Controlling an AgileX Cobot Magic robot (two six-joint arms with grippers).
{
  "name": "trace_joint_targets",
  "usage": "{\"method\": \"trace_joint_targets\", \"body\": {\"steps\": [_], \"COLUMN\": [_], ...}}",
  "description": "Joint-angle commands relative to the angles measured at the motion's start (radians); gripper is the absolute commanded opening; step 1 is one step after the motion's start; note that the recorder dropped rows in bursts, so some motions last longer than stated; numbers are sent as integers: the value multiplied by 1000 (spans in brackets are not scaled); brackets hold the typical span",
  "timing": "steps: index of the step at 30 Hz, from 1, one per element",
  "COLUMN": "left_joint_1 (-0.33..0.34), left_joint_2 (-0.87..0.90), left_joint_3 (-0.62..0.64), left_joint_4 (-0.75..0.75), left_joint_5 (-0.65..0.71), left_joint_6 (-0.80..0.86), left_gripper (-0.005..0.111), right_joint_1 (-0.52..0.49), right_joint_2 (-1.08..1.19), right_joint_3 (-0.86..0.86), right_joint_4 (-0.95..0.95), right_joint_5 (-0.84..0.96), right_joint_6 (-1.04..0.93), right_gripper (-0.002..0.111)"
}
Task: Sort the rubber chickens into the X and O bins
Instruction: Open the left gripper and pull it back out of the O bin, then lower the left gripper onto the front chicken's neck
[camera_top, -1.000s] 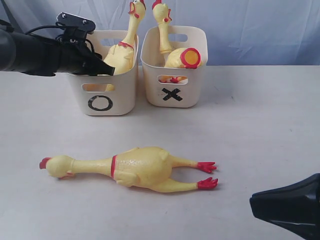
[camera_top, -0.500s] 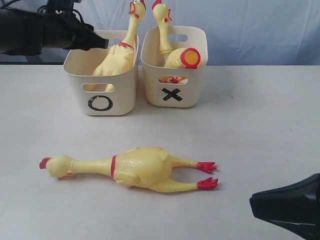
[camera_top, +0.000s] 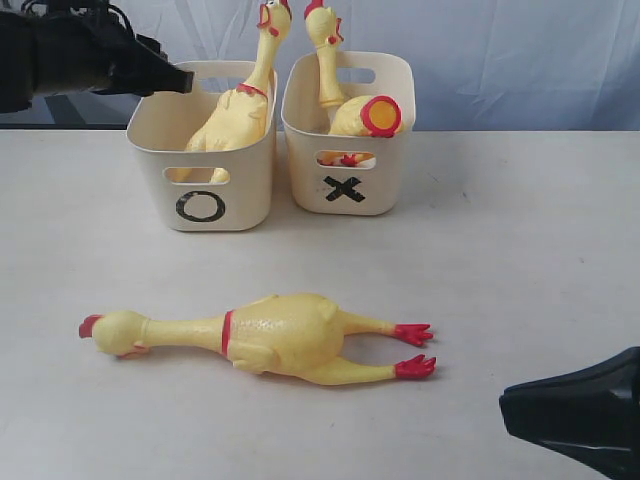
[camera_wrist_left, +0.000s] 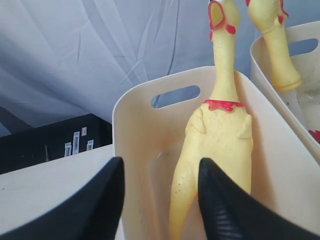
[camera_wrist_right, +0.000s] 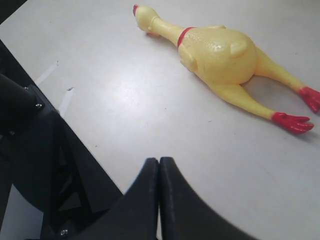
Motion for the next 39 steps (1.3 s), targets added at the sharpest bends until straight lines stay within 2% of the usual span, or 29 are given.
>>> {"method": "trace_joint_targets", "body": {"steps": [1,8,20,24,30,39], "left_joint_1": [1,1,1,1,1,1], "left_joint_2": [-87,-210,-330,-330,-328,-220], "left_joint_3": [71,202,379,404,427,426], "left_joint_4": [-10,5,310,403,531,622], "left_joint_5": [11,134,417,541,595,703], "left_joint_6": [6,6,4,4,6,29], "left_gripper": [45,45,45,45,45,45], "right_joint_1": [-2,-2,-2,-2,-2,-2], "right_joint_2": [-6,-6,-6,-6,-6,-6], "right_joint_3": [4,4,4,4,4,4], "right_joint_4": [5,5,5,5,5,5], "right_joint_5": [-5,1,3,3,3,3], "right_joint_6": [-8,-8,-8,-8,-8,-8], "right_gripper": [-1,-1,-1,-1,-1,-1]}}
